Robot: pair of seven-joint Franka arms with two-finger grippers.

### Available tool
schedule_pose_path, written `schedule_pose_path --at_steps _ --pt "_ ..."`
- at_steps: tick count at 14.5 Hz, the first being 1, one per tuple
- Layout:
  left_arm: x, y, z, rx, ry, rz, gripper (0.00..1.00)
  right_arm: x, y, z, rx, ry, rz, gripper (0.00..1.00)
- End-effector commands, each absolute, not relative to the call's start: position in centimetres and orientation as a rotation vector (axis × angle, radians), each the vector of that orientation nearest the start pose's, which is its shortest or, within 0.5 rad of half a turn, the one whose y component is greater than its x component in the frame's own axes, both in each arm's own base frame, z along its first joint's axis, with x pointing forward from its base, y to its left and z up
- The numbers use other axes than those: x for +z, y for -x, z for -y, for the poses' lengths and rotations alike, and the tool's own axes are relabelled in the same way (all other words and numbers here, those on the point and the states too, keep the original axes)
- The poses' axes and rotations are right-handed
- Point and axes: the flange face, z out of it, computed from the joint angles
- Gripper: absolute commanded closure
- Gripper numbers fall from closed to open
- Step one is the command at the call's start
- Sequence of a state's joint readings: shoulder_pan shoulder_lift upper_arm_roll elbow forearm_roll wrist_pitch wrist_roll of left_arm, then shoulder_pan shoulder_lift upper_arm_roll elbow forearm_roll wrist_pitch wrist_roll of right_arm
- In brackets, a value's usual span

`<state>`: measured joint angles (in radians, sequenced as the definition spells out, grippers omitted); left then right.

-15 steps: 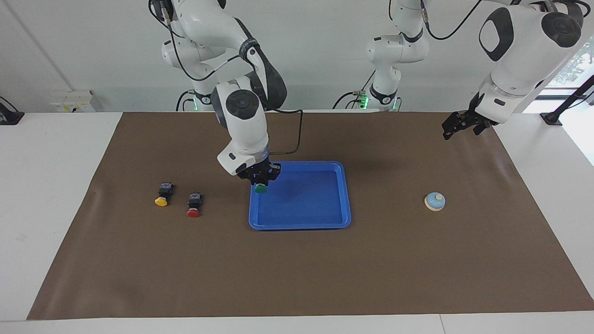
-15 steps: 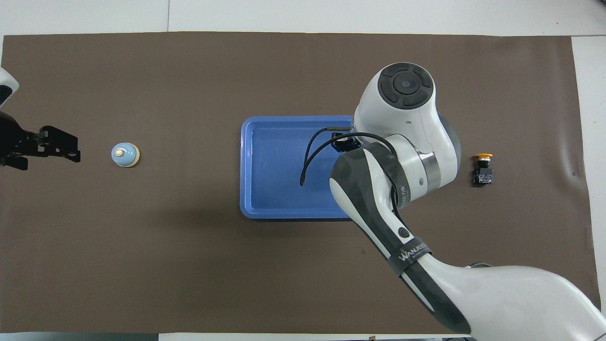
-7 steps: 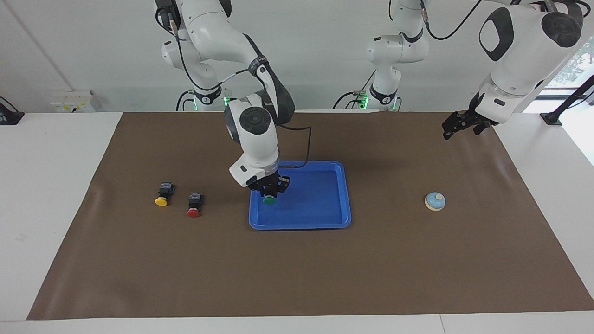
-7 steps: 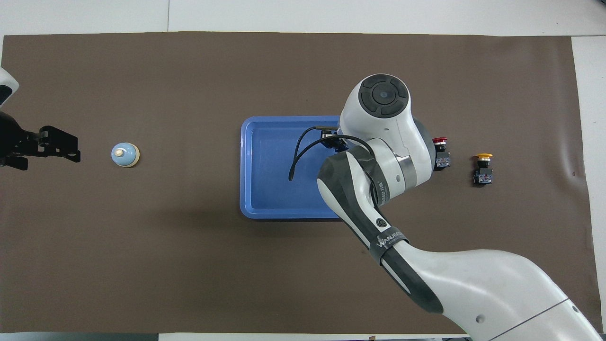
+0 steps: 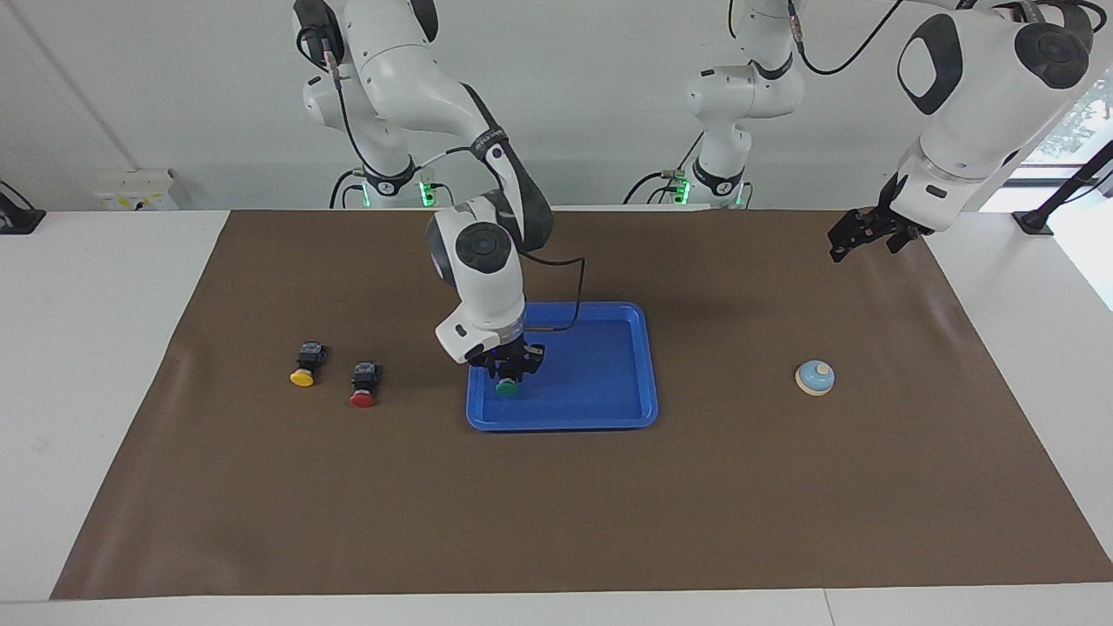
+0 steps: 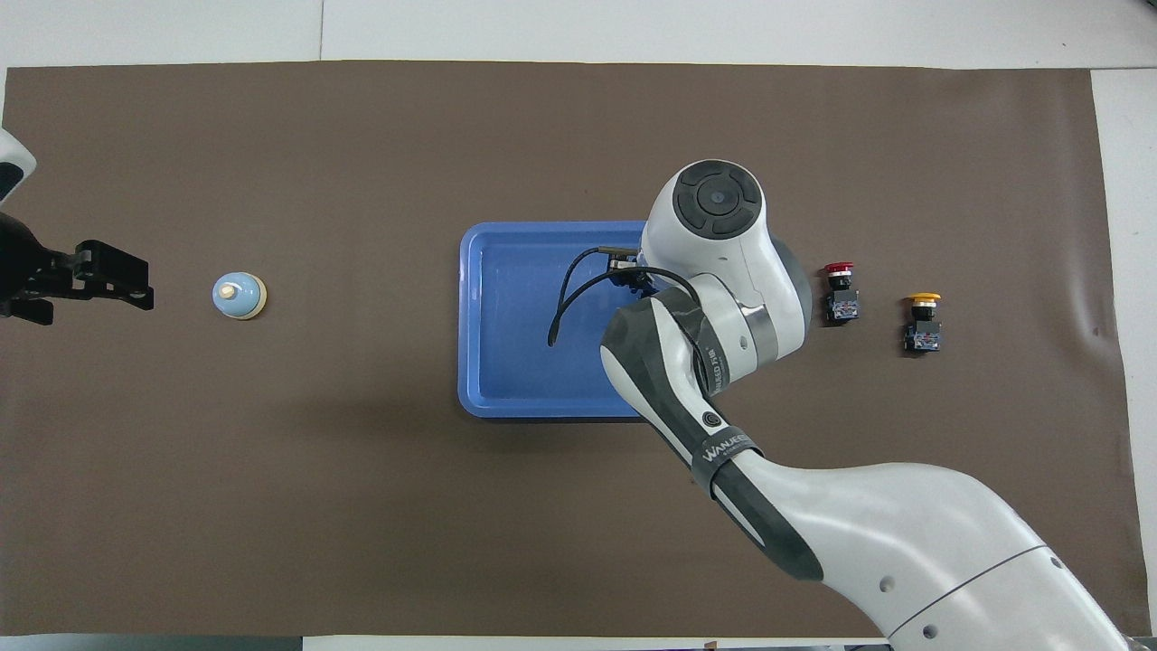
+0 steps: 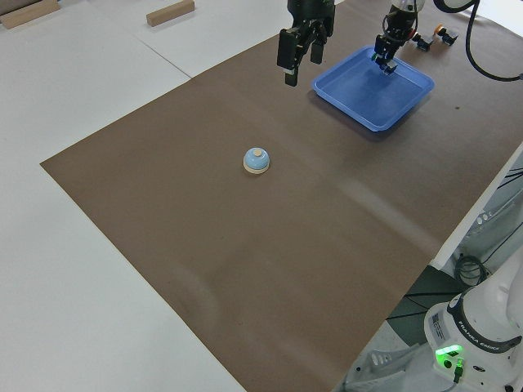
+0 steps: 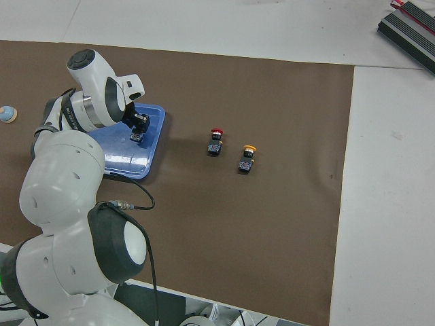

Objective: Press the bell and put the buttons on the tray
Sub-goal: 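Release the green button and grasp the yellow button with the right gripper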

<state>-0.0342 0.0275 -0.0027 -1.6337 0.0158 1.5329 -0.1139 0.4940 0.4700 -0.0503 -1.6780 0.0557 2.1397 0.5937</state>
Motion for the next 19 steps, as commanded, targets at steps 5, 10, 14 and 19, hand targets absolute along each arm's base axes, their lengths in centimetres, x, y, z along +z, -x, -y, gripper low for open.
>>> schedule_pose_path --at_steps 5,10,14,19 --pt "57.9 -54.8 1.7 0.175 3.113 0.111 0.00 40.2 -62.2 -21.7 0.054 3.129 -0.212 0.00" --pt "57.9 -54.8 1.6 0.175 3.113 0.114 0.00 41.1 -63.2 -8.1 0.067 3.125 -0.085 0.00" --pt "57.9 -54.8 1.6 0.175 3.113 0.114 0.00 37.8 -61.4 1.7 0.069 3.114 -0.175 0.00" --pt "57.9 -54.8 1.6 0.175 3.113 0.114 0.00 33.8 -57.9 4.5 0.090 3.107 -0.259 0.00"
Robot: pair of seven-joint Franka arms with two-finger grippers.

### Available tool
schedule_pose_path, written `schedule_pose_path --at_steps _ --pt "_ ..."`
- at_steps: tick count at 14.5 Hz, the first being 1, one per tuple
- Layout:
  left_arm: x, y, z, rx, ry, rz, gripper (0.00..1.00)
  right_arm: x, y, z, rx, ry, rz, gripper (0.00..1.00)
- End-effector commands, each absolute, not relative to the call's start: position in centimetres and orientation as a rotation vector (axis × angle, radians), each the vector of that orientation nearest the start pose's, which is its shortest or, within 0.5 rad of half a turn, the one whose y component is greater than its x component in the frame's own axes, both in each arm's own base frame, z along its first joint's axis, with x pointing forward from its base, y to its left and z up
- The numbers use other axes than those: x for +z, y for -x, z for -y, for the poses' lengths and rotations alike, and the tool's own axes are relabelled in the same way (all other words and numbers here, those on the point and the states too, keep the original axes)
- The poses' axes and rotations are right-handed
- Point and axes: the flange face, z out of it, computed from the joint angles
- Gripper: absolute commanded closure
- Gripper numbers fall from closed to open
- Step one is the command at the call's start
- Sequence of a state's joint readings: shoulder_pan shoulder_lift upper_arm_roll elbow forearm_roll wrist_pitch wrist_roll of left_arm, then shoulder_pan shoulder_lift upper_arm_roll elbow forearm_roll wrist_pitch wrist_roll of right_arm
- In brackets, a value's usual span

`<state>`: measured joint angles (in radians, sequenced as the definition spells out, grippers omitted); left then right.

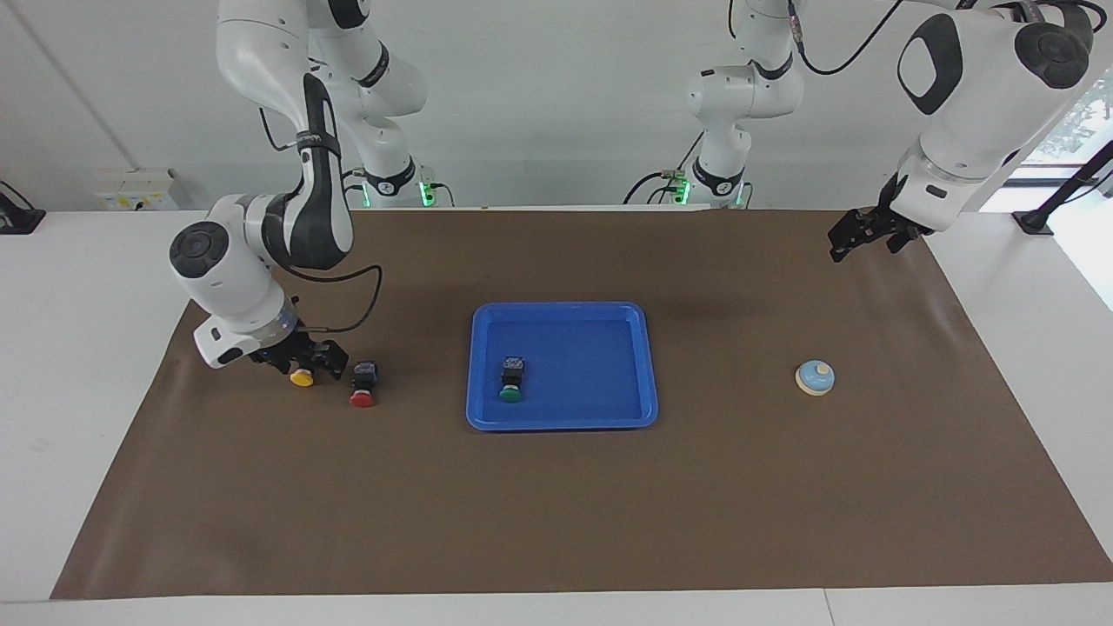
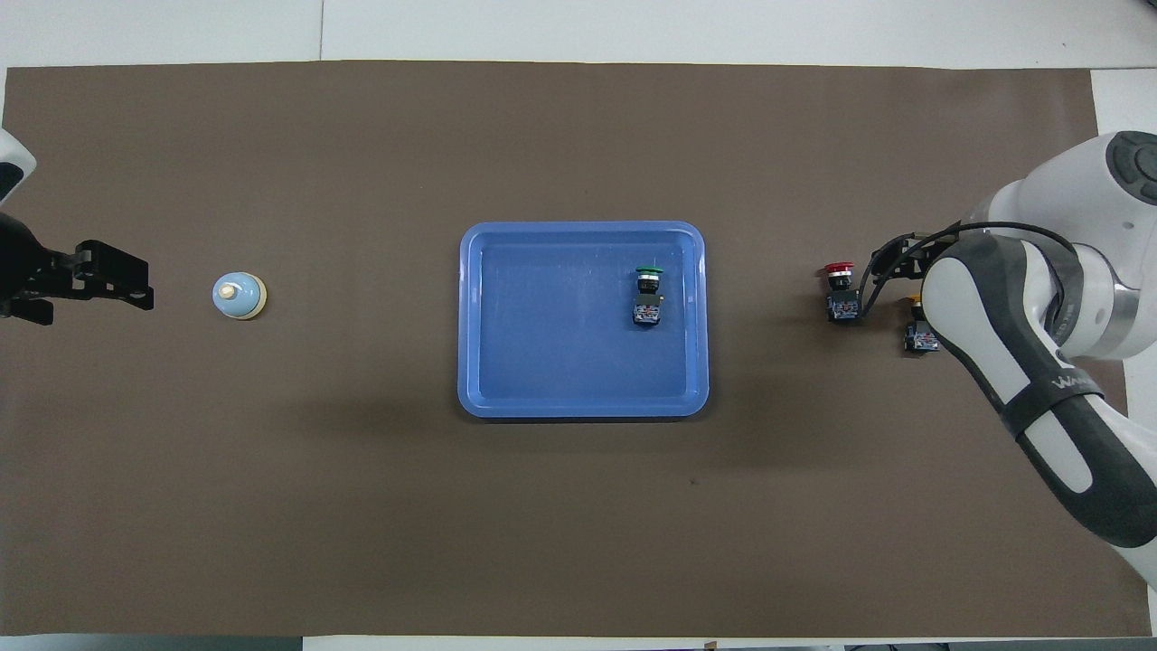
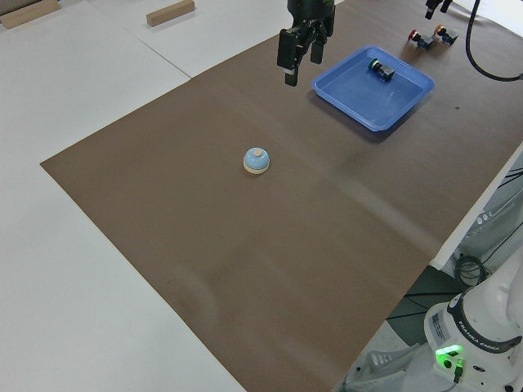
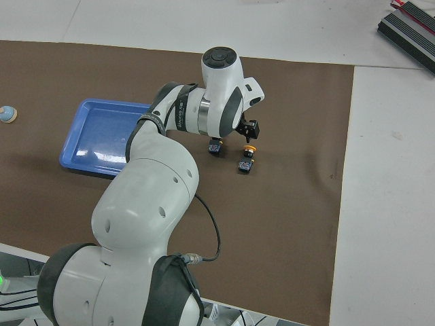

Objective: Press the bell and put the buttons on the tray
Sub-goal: 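Release the green button and grasp the yellow button with the right gripper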

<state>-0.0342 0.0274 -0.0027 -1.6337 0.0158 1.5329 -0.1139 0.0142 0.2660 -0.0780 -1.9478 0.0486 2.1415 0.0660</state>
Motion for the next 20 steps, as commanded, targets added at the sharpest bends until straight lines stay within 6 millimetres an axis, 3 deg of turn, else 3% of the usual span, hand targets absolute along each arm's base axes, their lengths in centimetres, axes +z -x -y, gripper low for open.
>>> schedule_pose_path --at_steps 1,4,7,11,12,15,18,20 --pt "57.9 -54.8 1.6 0.175 3.113 0.114 0.00 33.5 -57.6 5.5 0.092 3.106 -0.278 0.00" --pt "57.9 -54.8 1.7 0.175 3.113 0.111 0.00 31.7 -56.4 6.8 0.115 3.102 -0.286 0.00" --pt "57.9 -54.8 1.6 0.175 3.113 0.114 0.00 29.3 -54.8 6.8 0.070 3.107 -0.291 0.00" --pt "57.9 -54.8 1.7 0.175 3.113 0.111 0.00 28.7 -54.4 6.7 0.065 3.110 -0.279 0.00" --pt "57.9 -54.8 1.6 0.175 3.113 0.114 0.00 28.7 -54.4 6.7 0.064 3.110 -0.259 0.14" --pt "58.0 -54.8 1.6 0.173 3.113 0.114 0.00 28.7 -54.5 6.7 0.052 3.112 -0.250 0.99" --pt "57.9 -54.8 1.6 0.175 3.113 0.114 0.00 29.4 -55.3 6.7 0.019 3.114 -0.244 1.00" --pt "57.9 -54.8 1.6 0.175 3.113 0.114 0.00 31.6 -56.9 6.2 -0.021 3.114 -0.235 1.00"
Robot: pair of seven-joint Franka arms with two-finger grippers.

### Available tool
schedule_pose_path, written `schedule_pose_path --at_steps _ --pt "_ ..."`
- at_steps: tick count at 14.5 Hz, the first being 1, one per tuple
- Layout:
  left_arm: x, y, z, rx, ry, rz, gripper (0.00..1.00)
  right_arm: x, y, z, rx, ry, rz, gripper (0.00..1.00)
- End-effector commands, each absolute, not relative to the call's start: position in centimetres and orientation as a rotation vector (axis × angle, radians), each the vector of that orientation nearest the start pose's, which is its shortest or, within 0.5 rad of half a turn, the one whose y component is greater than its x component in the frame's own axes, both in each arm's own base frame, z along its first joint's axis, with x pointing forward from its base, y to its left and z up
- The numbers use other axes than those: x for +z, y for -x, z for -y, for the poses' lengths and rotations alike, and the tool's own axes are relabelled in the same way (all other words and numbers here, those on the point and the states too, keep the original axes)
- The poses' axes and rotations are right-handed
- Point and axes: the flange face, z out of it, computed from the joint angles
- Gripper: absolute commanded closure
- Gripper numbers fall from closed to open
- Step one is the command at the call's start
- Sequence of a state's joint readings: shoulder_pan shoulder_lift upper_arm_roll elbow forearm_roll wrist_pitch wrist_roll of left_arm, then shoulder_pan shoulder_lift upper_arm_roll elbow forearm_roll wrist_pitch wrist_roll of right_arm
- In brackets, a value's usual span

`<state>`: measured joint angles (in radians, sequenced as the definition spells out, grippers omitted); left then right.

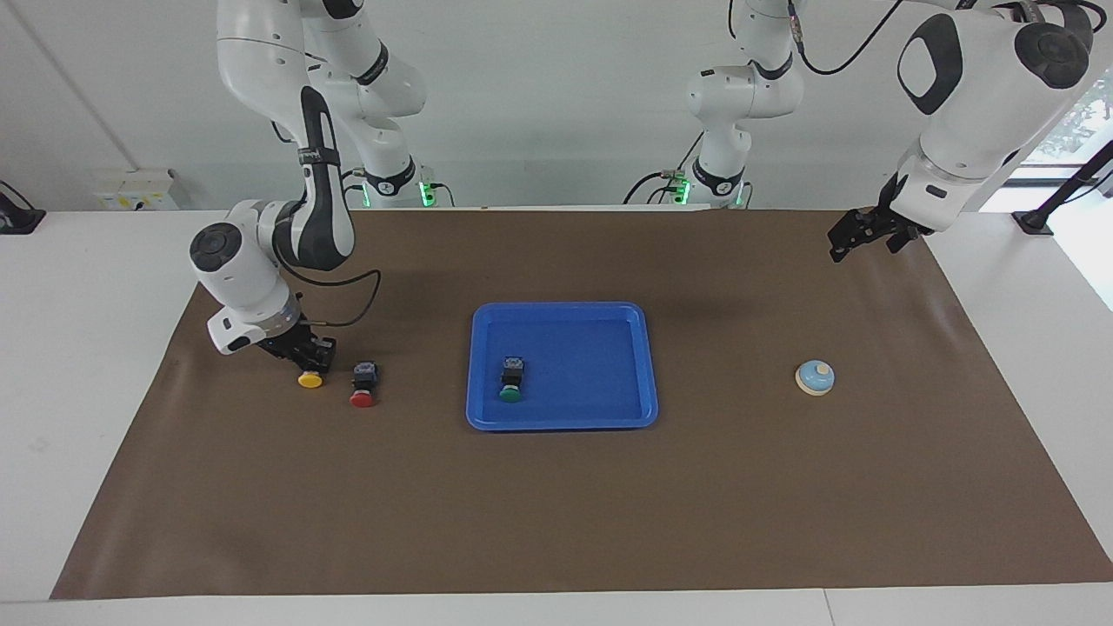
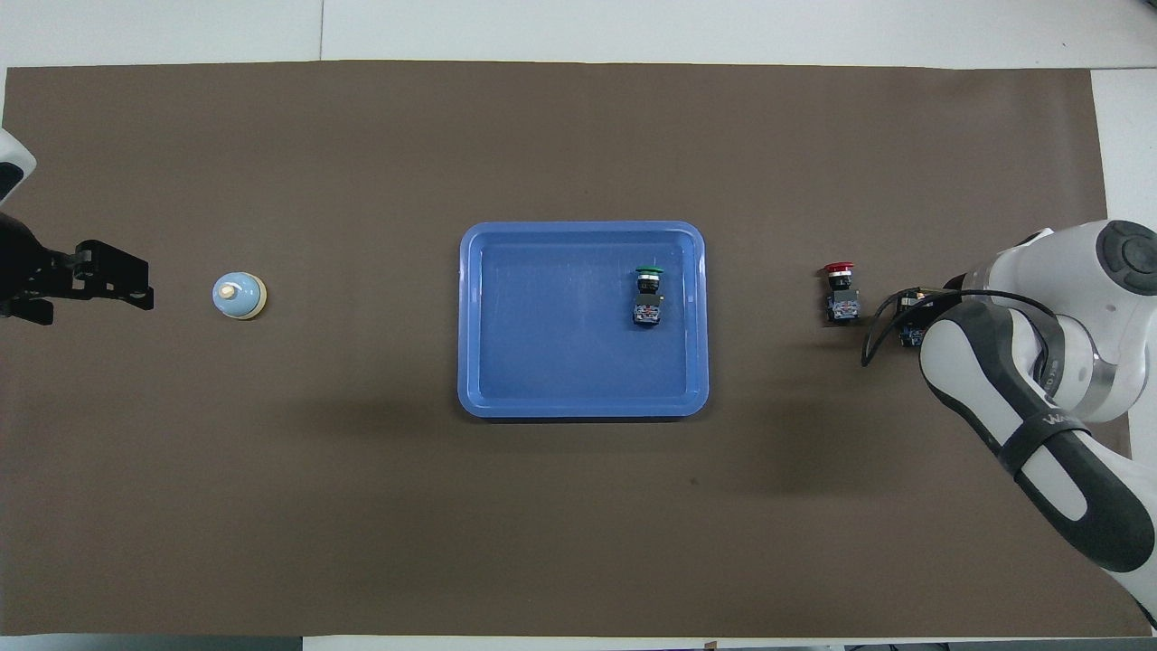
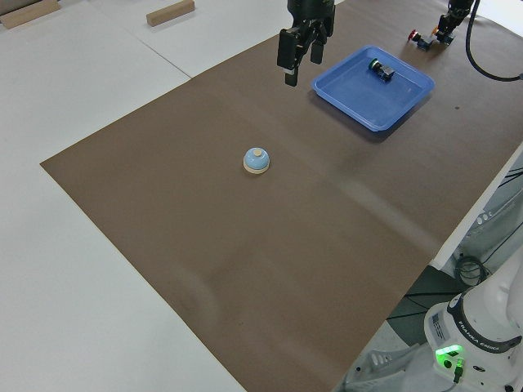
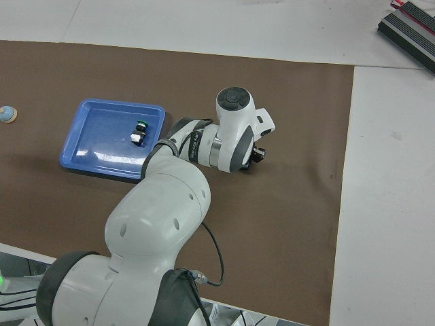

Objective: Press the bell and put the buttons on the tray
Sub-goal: 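Release the green button and grasp the yellow button with the right gripper, then carry the yellow button into the tray and open the right gripper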

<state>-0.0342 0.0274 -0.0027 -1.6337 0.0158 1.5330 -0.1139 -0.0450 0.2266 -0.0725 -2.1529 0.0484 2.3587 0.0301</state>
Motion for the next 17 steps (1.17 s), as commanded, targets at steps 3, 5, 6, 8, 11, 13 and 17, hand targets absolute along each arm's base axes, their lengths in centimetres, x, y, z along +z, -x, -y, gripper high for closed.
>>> schedule_pose_path --at_steps 3,5,6,8,11,13,17 --pt "57.9 -54.8 1.6 0.175 3.113 0.114 0.00 37.0 -61.0 2.0 0.032 3.092 -0.240 1.00" --pt "57.9 -54.8 1.7 0.175 3.113 0.111 0.00 39.1 -62.5 -3.2 0.022 3.086 -0.318 1.00" --pt "57.9 -54.8 1.6 0.175 3.113 0.114 0.00 39.8 -62.8 -6.2 0.004 3.082 -0.333 1.00" --pt "57.9 -54.8 1.6 0.175 3.113 0.114 0.00 39.0 -62.8 -15.7 0.002 3.098 -0.302 1.00" --pt "57.9 -54.8 1.6 0.175 3.113 0.114 0.00 39.9 -64.2 -26.1 0.002 3.112 -0.309 1.00" --pt "57.9 -54.8 1.6 0.175 3.113 0.114 0.00 37.4 -63.1 -31.3 0.029 3.124 -0.362 1.00" --pt "57.9 -54.8 1.6 0.175 3.113 0.114 0.00 36.5 -62.6 -34.1 -0.015 3.108 -0.346 1.00"
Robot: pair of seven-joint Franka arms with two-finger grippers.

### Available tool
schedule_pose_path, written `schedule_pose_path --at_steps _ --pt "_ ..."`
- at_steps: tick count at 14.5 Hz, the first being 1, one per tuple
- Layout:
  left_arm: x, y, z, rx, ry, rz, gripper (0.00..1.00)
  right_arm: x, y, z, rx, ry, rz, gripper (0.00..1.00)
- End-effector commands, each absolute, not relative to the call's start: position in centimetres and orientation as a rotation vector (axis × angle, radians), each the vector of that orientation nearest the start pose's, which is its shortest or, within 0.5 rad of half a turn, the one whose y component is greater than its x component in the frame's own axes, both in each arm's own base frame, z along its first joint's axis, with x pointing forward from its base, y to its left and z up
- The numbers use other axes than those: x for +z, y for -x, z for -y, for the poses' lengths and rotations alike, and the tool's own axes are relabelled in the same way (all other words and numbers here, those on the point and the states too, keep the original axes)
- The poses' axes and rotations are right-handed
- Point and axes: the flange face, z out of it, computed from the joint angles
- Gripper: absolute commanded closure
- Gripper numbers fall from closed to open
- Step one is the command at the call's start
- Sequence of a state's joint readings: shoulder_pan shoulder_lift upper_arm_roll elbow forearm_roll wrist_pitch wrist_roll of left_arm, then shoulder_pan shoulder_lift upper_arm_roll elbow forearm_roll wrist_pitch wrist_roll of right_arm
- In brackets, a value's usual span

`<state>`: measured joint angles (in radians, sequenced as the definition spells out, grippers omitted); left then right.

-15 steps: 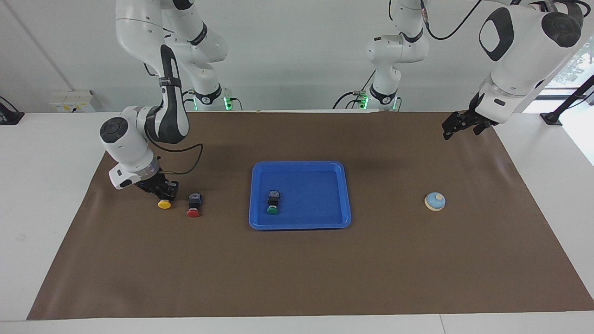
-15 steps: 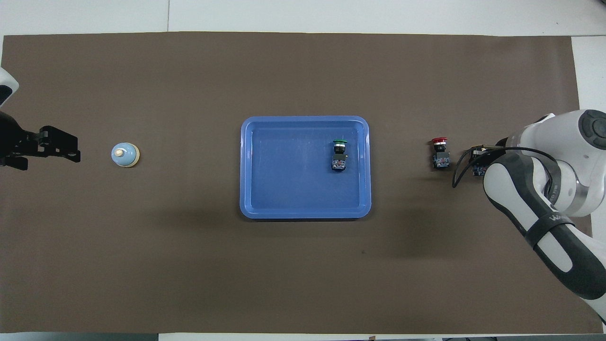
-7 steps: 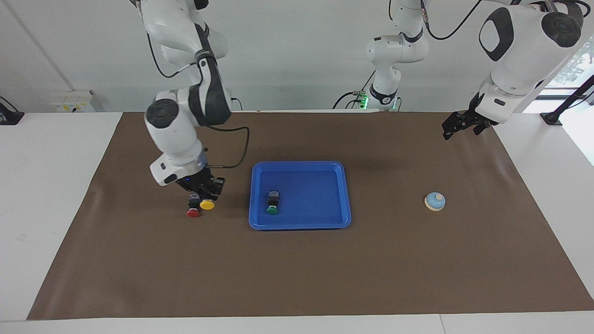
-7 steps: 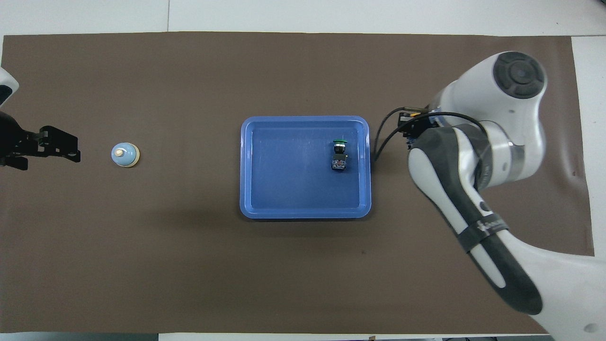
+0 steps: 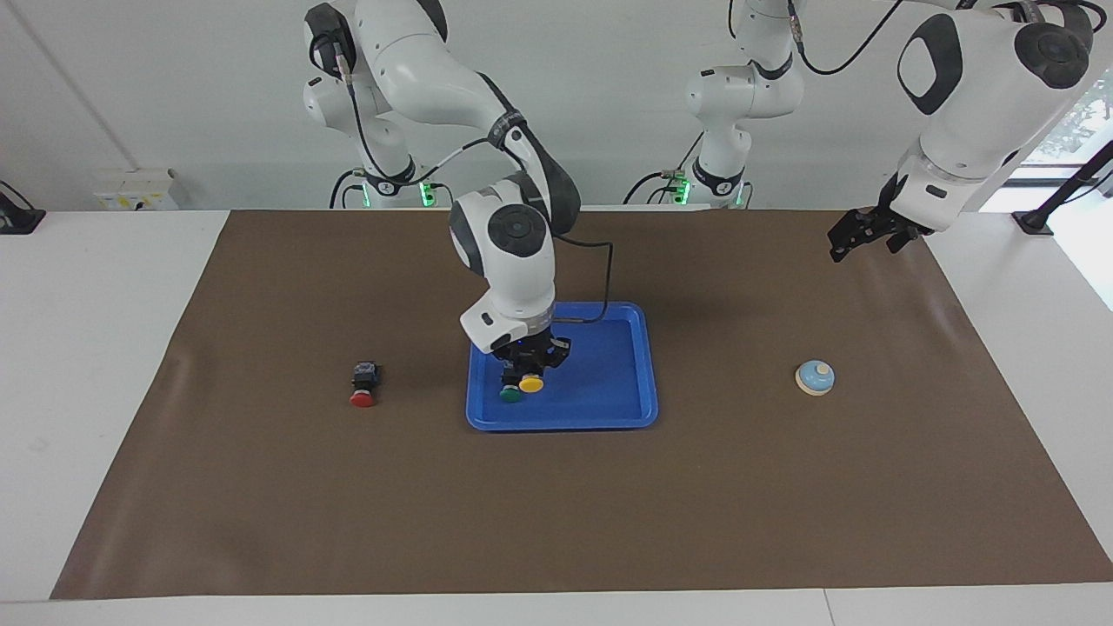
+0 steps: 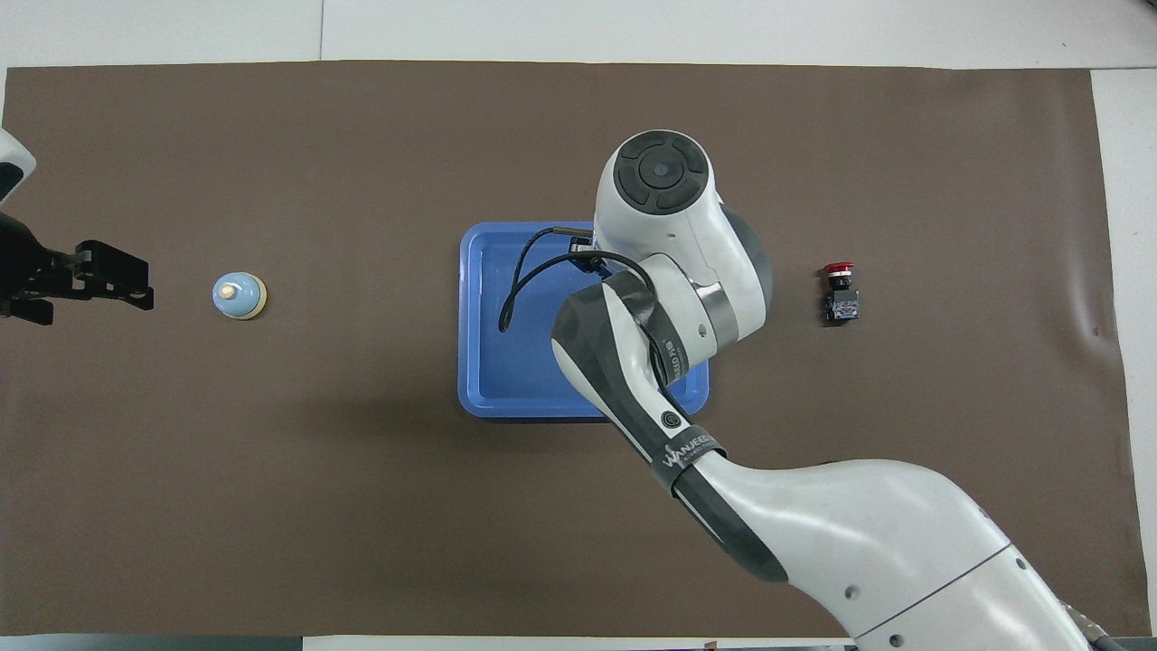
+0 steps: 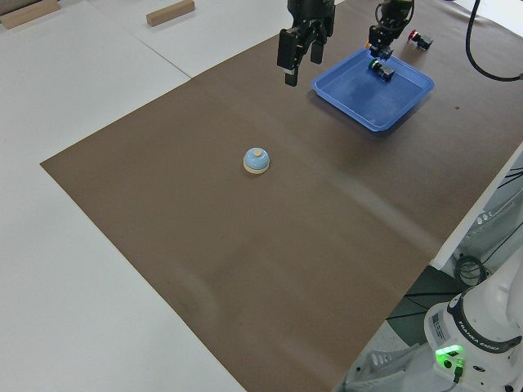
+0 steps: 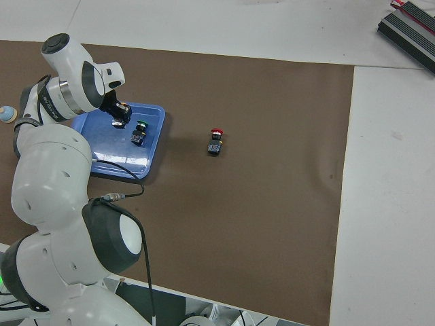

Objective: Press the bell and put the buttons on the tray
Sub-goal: 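Carry the yellow button into the tray and open the right gripper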

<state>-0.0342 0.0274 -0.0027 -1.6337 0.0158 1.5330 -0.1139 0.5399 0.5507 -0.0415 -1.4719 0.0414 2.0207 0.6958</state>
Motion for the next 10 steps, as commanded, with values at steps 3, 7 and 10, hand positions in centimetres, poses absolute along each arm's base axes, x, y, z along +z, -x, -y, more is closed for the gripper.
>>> schedule_pose_path --at_steps 3,7,10 --pt "57.9 -54.8 1.7 0.175 3.113 0.111 0.00 34.4 -61.2 -36.8 0.005 3.124 -0.336 1.00" --pt "57.9 -54.8 1.6 0.175 3.113 0.114 0.00 32.8 -61.4 -37.2 -0.034 3.102 -0.344 0.82" --pt "57.9 -54.8 1.6 0.175 3.113 0.114 0.00 33.1 -61.0 -37.9 -0.037 3.111 -0.349 0.00"
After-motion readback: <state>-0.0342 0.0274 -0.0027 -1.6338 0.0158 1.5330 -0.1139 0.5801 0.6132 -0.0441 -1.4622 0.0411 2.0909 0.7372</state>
